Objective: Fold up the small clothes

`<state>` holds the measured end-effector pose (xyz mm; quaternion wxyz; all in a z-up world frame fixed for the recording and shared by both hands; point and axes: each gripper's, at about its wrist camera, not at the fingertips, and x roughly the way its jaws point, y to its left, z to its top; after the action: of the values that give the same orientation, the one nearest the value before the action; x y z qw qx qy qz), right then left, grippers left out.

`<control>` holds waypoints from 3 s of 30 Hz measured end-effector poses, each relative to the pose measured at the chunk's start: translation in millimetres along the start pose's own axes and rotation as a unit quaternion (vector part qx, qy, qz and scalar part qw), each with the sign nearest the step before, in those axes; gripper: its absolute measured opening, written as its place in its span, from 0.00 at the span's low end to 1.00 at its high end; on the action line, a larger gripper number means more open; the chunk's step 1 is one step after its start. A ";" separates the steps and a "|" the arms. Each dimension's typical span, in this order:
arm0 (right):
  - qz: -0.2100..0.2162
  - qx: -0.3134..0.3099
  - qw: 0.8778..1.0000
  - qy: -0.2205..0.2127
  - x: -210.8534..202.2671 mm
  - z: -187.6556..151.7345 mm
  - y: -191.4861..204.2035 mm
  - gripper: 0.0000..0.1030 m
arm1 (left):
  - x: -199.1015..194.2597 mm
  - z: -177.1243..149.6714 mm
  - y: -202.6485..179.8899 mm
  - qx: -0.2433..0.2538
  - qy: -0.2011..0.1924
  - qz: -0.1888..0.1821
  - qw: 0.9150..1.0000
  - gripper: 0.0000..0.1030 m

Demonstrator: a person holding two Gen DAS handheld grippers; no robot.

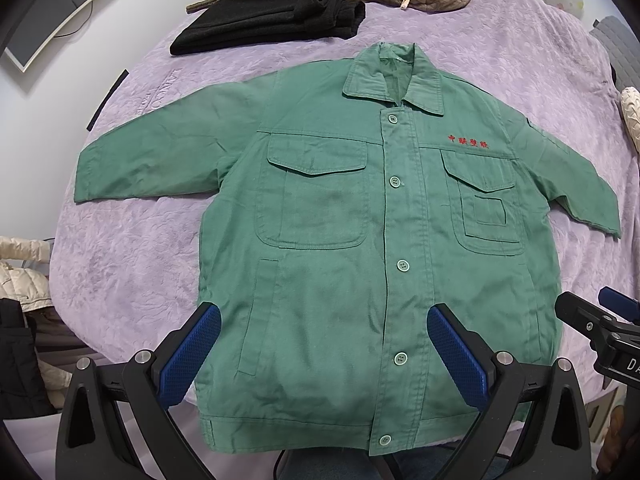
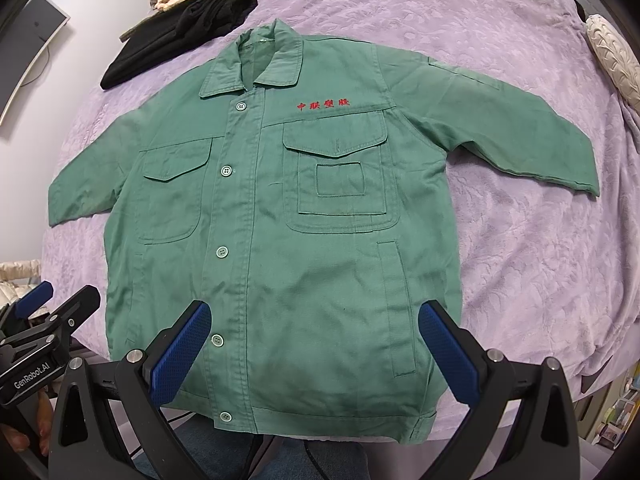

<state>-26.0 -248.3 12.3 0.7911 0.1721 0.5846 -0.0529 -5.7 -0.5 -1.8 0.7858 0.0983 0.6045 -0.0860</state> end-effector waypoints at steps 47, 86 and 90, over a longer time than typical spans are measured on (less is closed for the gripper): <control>0.011 0.002 1.000 0.003 4.1 -4.1 4.6 1.00 | -2.5 -1.1 2.2 0.008 0.000 0.011 1.000 1.00; 0.132 -0.008 0.988 0.085 113.3 40.1 175.6 1.00 | 182.5 75.4 343.5 -0.262 -0.059 0.020 0.963 1.00; 0.120 -0.028 0.987 0.098 128.6 39.5 199.5 1.00 | 208.8 82.5 387.8 -0.319 -0.069 -0.001 0.945 1.00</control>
<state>106.7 -59.8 -56.8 0.7348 0.2233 0.6359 0.0762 222.8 349.4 -163.5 0.8158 -0.1639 0.5449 0.1037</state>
